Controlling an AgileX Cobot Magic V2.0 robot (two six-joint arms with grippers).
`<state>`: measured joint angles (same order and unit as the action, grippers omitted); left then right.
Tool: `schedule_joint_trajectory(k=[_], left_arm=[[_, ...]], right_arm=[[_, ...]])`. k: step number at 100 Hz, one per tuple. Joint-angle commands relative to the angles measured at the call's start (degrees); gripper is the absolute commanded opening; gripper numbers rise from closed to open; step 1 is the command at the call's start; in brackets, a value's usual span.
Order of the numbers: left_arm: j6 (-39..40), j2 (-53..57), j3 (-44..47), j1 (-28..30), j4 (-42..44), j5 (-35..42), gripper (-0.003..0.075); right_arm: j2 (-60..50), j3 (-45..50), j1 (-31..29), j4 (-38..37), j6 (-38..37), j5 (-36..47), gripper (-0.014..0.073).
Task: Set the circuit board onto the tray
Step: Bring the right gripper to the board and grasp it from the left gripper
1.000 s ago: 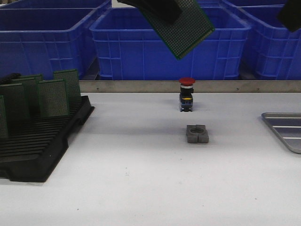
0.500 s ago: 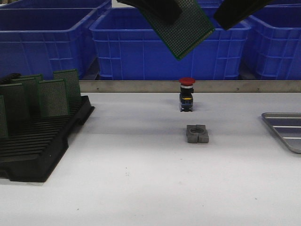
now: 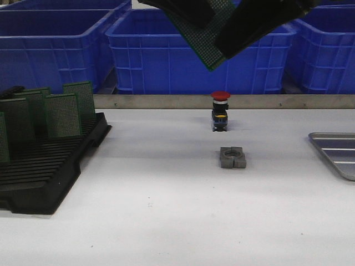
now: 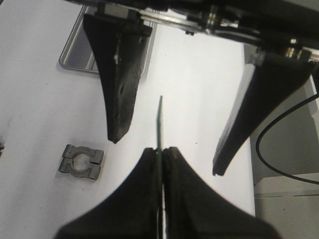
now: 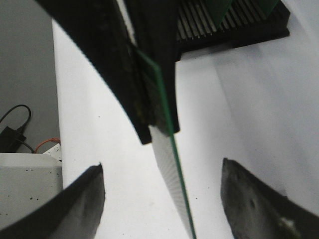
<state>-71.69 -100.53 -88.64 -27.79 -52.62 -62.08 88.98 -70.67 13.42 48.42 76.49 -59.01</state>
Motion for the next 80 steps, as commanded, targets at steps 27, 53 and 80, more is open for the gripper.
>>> schedule_joint_trajectory(k=[27, 53, 80], left_arm=[[0.5, 2.6, -1.9, -0.5, -3.9, 0.1, -0.0018], [0.5, 2.6, -1.9, -0.5, -3.9, 0.1, -0.0004], [0.5, 2.6, -1.9, -0.5, -3.9, 0.1, 0.0430]], right_arm=[[-1.5, -1.8, 0.0, 4.7, 0.8, -0.2, 0.0265], [-1.5, -1.8, 0.0, 4.7, 0.8, 1.4, -0.0007], [-1.5, -1.8, 0.0, 4.7, 0.8, 2.0, -0.0068]])
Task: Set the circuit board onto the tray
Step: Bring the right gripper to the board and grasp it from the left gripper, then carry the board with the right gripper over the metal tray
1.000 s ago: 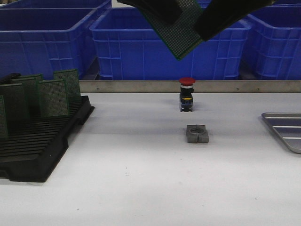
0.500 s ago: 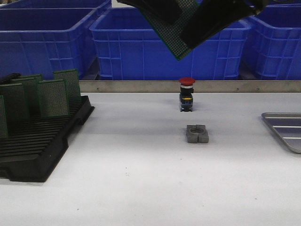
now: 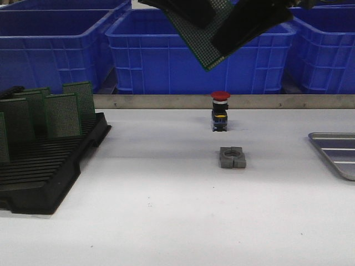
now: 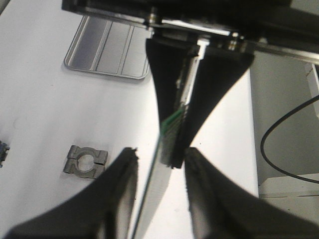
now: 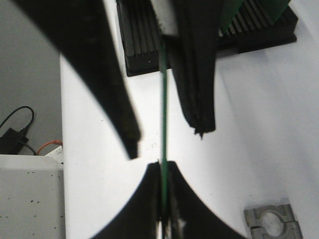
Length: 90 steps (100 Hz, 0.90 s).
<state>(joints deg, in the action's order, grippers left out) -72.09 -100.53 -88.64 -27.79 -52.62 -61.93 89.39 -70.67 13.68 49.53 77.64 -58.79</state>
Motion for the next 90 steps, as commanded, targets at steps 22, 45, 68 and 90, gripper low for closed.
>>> schedule_joint_trajectory(k=[22, 45, 68, 90], left_arm=[[0.9, 2.6, -1.9, -0.5, -3.9, 0.9, 0.0608], [0.9, 2.6, -1.9, -0.5, -3.9, 1.2, 0.0608], [0.9, 2.6, -1.9, -0.5, -3.9, 1.2, 0.0608], [0.9, 2.6, -1.9, -0.5, -3.9, 1.2, 0.0608]], right_arm=[[-2.1, -1.8, -0.4, 2.7, -0.4, 1.8, -0.0068], [-4.8, -1.8, -2.0, -3.2, -2.2, 0.4, -0.0068], [-8.5, -1.8, -11.1, -4.5, -6.3, -1.0, -0.0068], [-8.0, -1.8, -22.8, -4.5, -14.6, -3.8, -0.0068]])
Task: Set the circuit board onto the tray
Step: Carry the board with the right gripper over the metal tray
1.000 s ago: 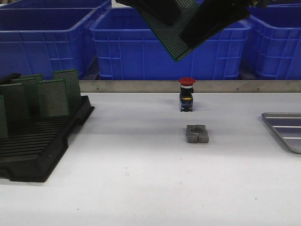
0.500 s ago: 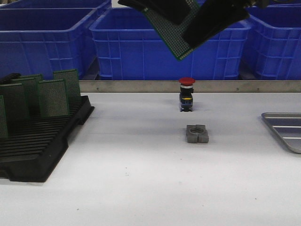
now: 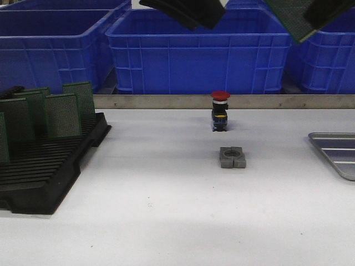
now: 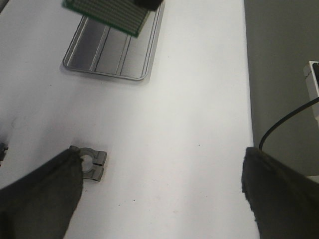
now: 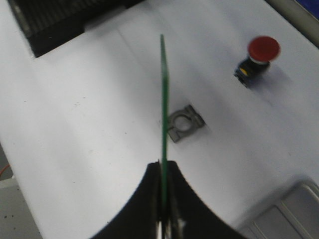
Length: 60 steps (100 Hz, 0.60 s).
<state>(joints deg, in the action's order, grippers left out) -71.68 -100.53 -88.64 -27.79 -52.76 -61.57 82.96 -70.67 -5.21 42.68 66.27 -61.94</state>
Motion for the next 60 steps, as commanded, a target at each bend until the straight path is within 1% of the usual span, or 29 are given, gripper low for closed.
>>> schedule_joint_trajectory(k=[1, 16, 32, 60], left_arm=[[0.4, 2.6, -1.9, -0.5, -3.7, 0.9, 0.0608], [0.4, 2.6, -1.9, -0.5, -3.7, 0.9, 0.0608], [0.4, 2.6, -1.9, -0.5, -3.7, 0.9, 0.0608], [0.4, 2.6, -1.9, -0.5, -3.7, 0.9, 0.0608]], right_arm=[[-1.5, -1.8, -4.2, 2.4, -3.5, -0.7, -0.0068], [1.0, -1.8, -10.1, 2.4, -10.7, -1.1, -0.0068], [5.8, -1.8, -13.8, 2.4, -17.4, -1.1, -0.0068], [15.6, -1.8, -17.3, 2.4, -22.5, 0.7, -0.0068]])
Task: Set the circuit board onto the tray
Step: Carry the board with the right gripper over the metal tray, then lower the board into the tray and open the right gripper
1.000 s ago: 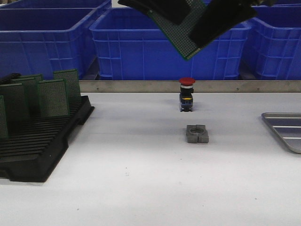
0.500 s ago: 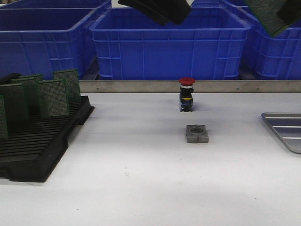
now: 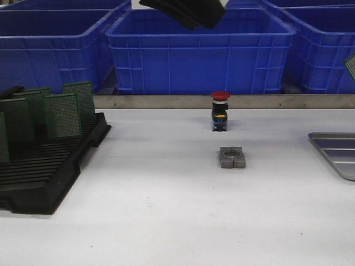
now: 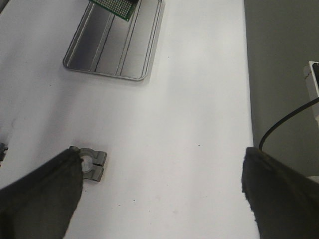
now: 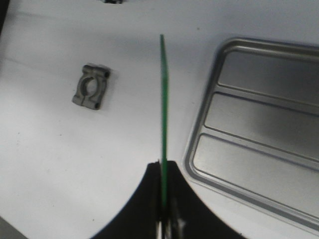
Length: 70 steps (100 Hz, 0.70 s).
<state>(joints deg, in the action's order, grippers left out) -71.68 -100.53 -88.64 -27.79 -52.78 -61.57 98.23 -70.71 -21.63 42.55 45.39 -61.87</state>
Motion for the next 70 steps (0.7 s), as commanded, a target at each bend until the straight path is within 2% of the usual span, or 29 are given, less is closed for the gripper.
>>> schedule_joint_trajectory(k=[1, 41, 70], left_arm=[[0.4, 2.6, -1.9, -0.5, -3.7, 0.9, 0.0608], [0.4, 2.6, -1.9, -0.5, -3.7, 0.9, 0.0608], [0.4, 2.6, -1.9, 1.1, -3.7, 0.9, 0.0608]], right_arm=[[0.5, -1.8, -0.9, 2.5, -1.7, 0.6, -0.0068], [12.2, -1.8, -1.1, 3.0, -2.4, 0.8, -0.0068], [13.8, -1.8, -1.1, 3.4, -2.5, 1.0, -0.0068]])
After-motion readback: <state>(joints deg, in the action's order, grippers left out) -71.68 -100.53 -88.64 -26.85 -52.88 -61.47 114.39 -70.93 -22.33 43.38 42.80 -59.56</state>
